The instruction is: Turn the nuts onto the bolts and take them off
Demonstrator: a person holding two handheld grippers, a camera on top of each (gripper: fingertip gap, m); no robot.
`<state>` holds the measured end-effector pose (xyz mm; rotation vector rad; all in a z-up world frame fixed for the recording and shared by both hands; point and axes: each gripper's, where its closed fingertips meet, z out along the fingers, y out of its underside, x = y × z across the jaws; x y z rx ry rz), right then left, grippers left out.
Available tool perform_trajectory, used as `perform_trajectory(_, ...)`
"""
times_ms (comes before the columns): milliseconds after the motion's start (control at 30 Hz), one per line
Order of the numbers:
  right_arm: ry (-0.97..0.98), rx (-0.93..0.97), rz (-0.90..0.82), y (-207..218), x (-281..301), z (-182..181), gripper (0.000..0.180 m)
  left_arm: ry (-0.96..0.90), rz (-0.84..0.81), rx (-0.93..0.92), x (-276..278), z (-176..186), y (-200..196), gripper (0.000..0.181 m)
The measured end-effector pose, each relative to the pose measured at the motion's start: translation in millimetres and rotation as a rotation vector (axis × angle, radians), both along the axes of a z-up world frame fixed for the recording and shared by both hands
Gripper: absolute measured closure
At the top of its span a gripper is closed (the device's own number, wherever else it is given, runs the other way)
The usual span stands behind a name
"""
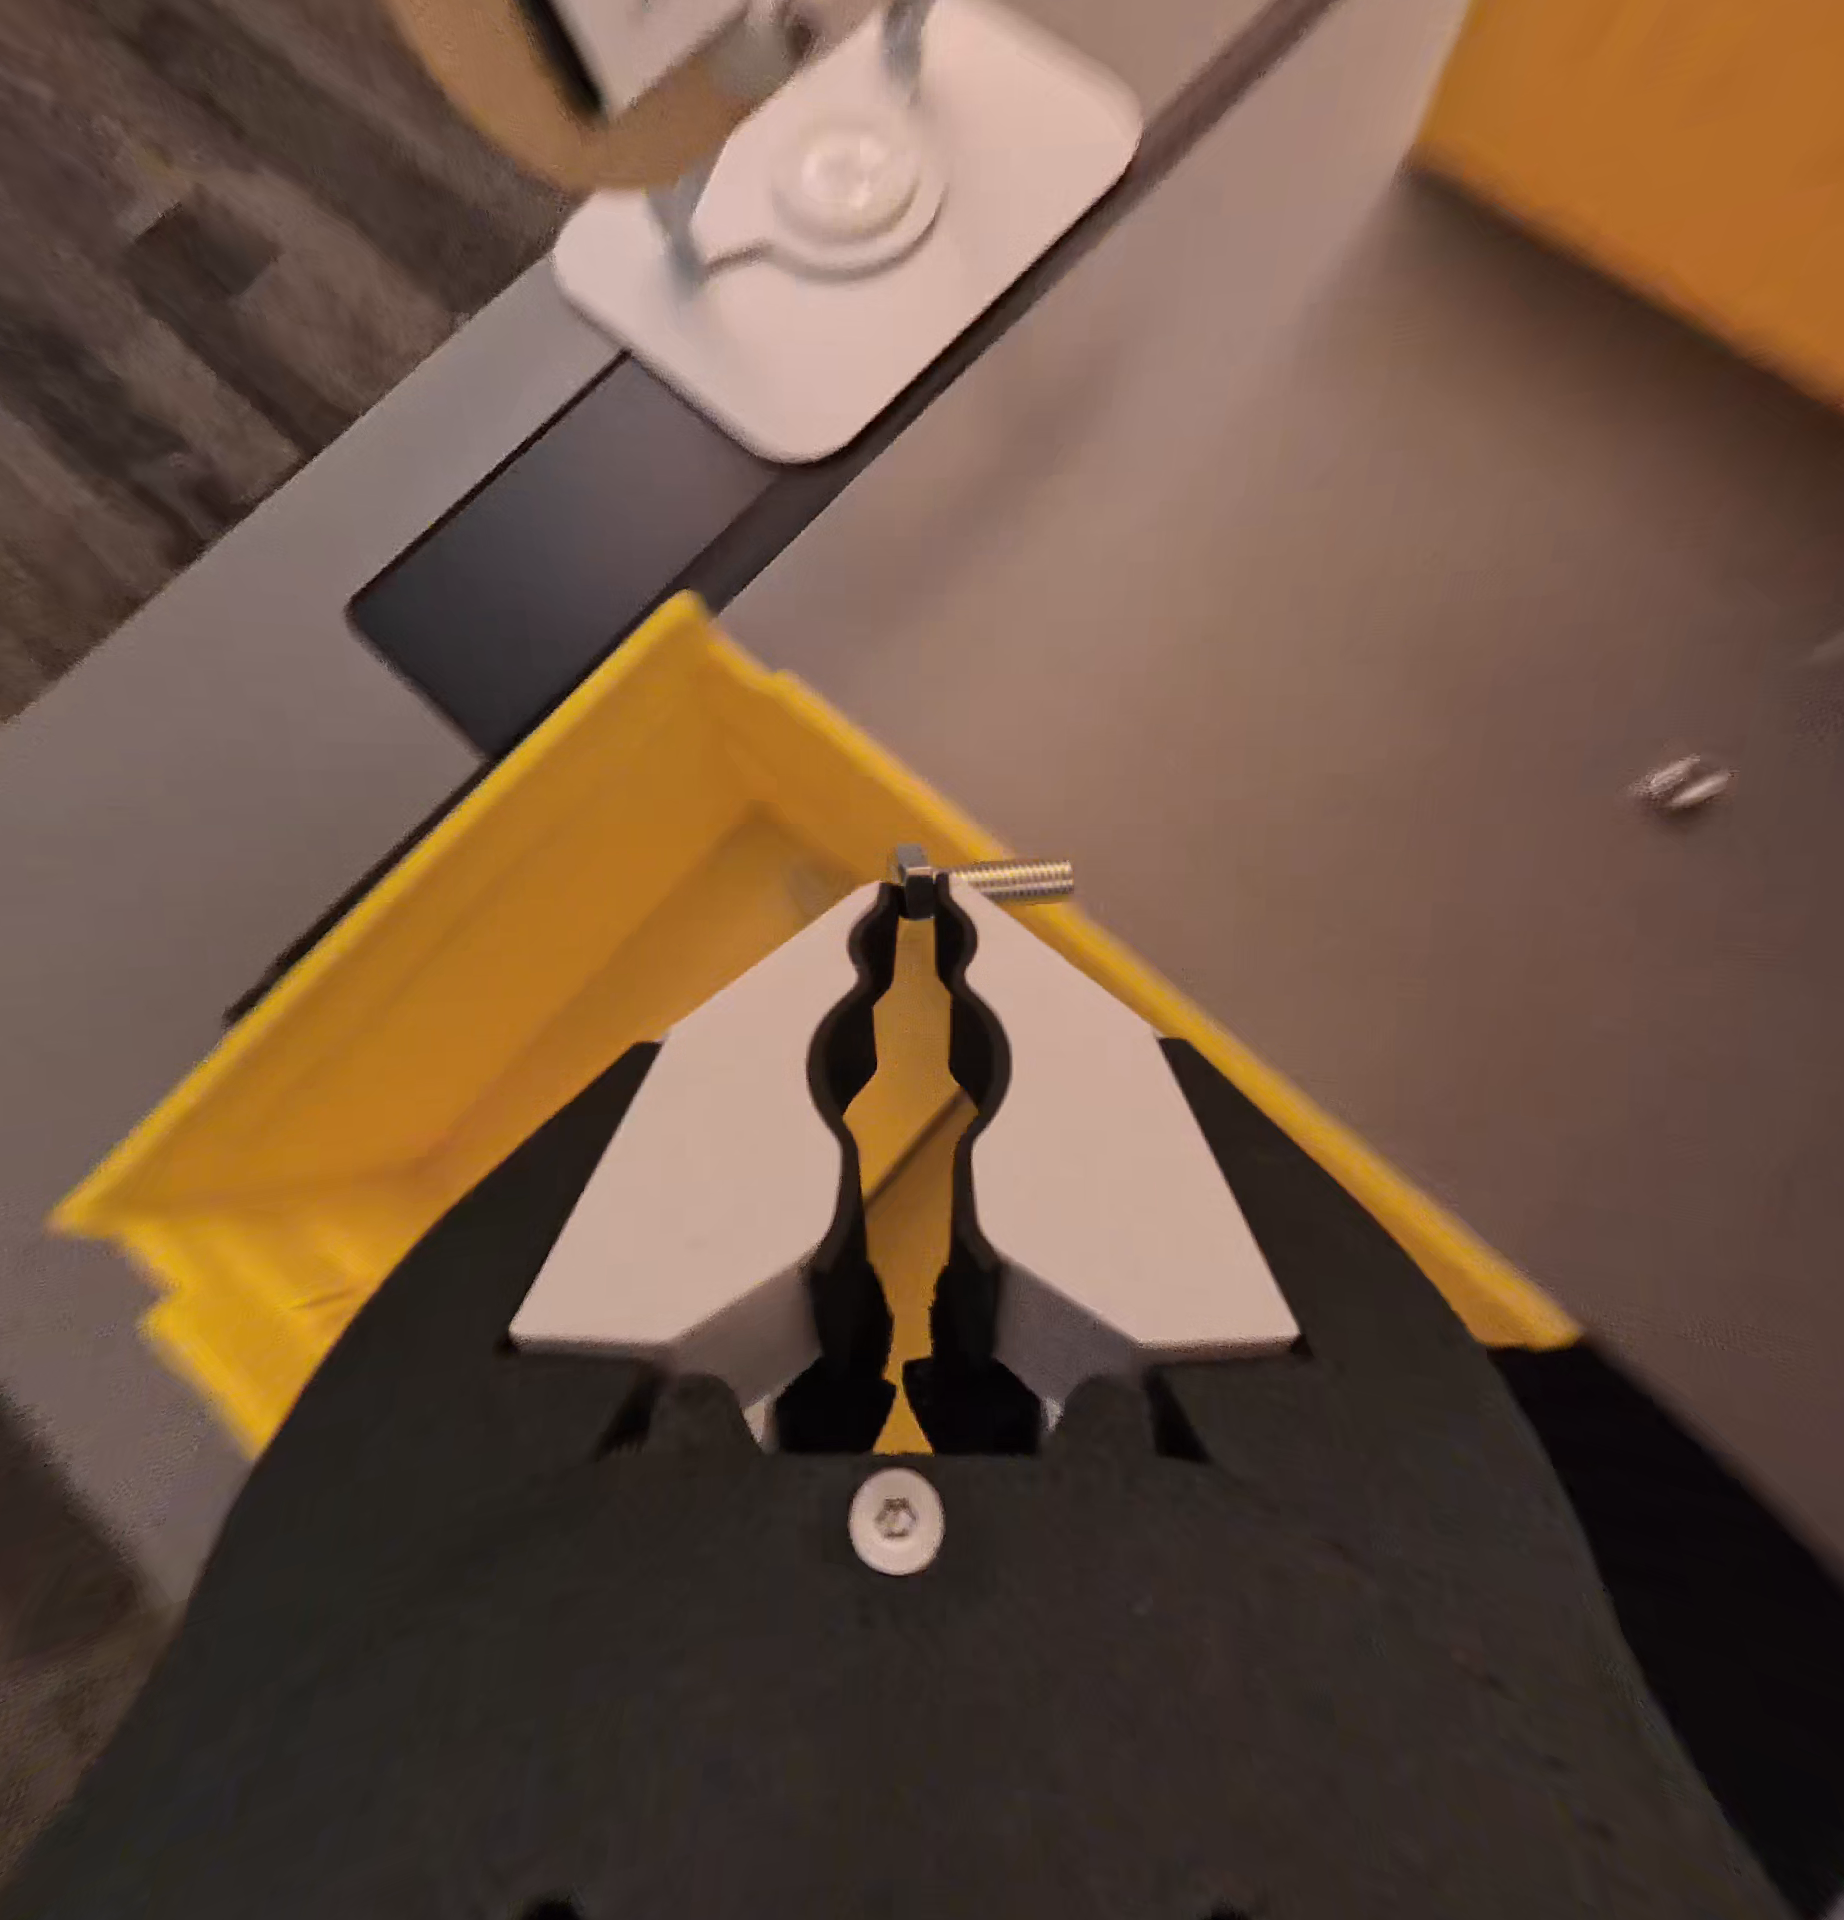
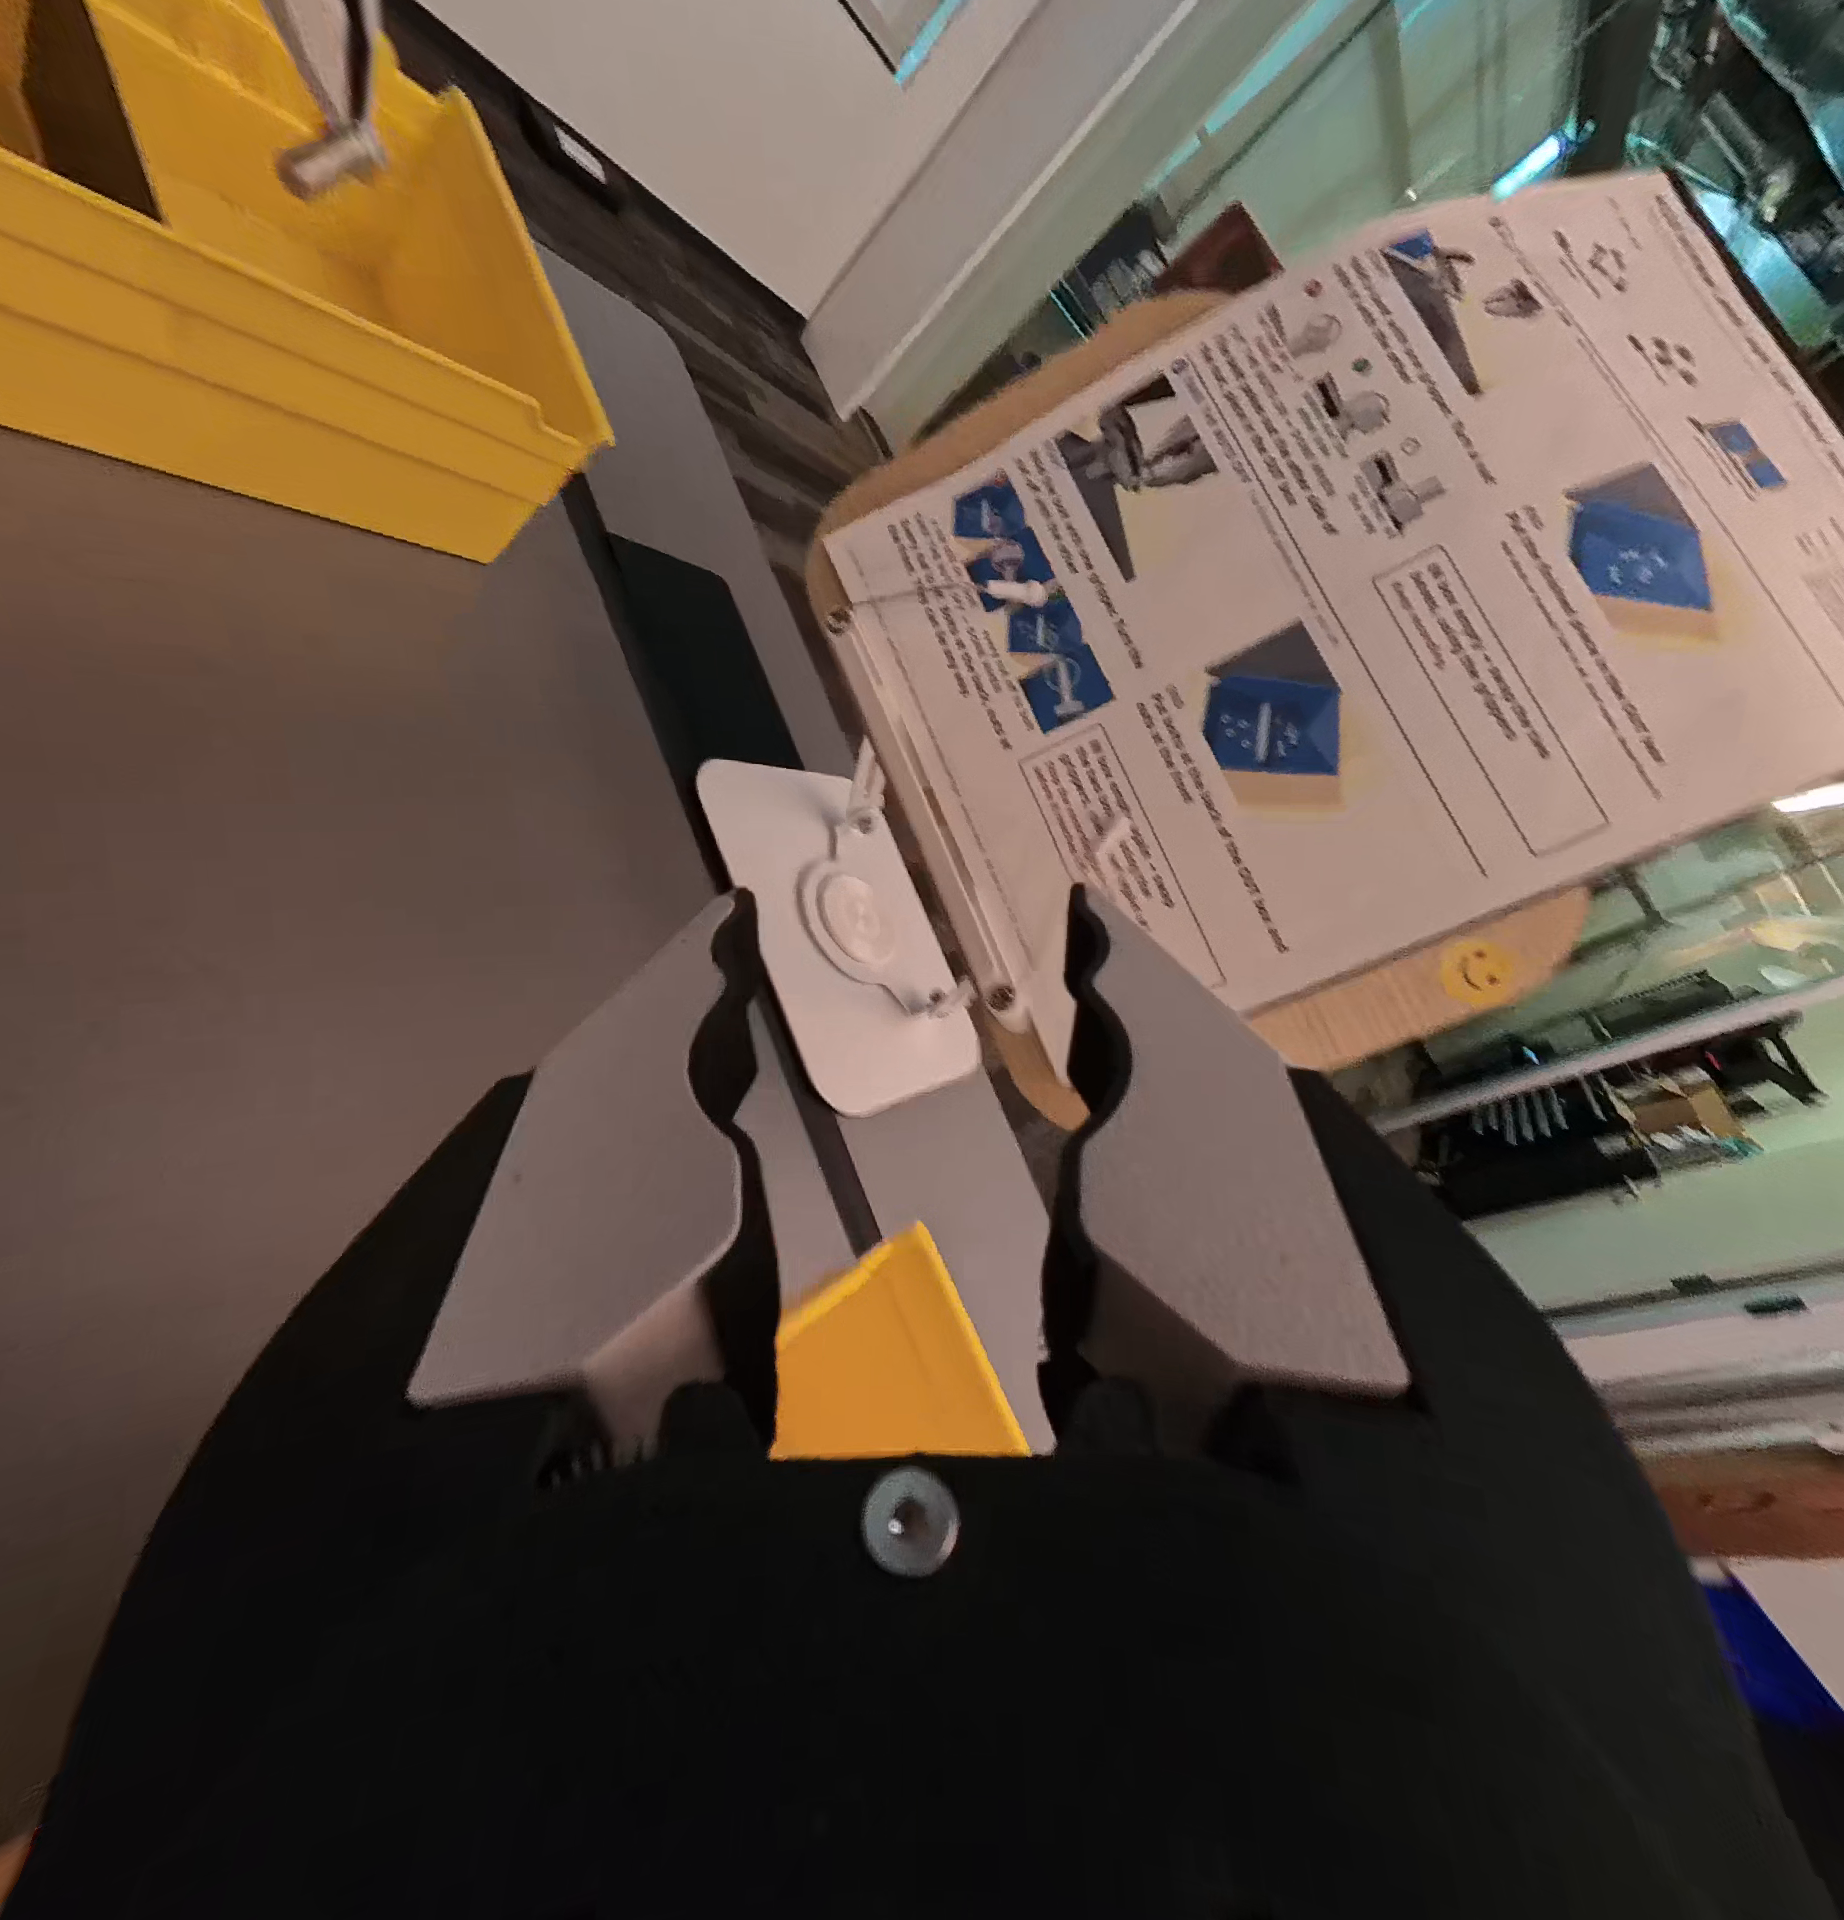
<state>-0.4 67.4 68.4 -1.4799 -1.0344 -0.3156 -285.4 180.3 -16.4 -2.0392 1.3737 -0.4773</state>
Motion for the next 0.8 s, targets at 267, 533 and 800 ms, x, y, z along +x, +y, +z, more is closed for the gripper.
perform_trajectory(267,0.046,-0.19,0.545,-50.8,-110.5,-39.6,0.126,-0.41,-0.104,-0.299,89.5,25.1,-112.5,0.176)
perform_trajectory(533,-0.041,-0.037,0.632,-68.6,-154.9,-34.2,0.139,-0.598,-0.143,-0.551,111.4,37.4,-144.8,0.176)
perform_trajectory(800,-0.048,0.025,0.651,-75.2,-171.4,-30.0,0.163,-0.657,-0.173,-0.65,122.0,45.6,-168.0,0.176)
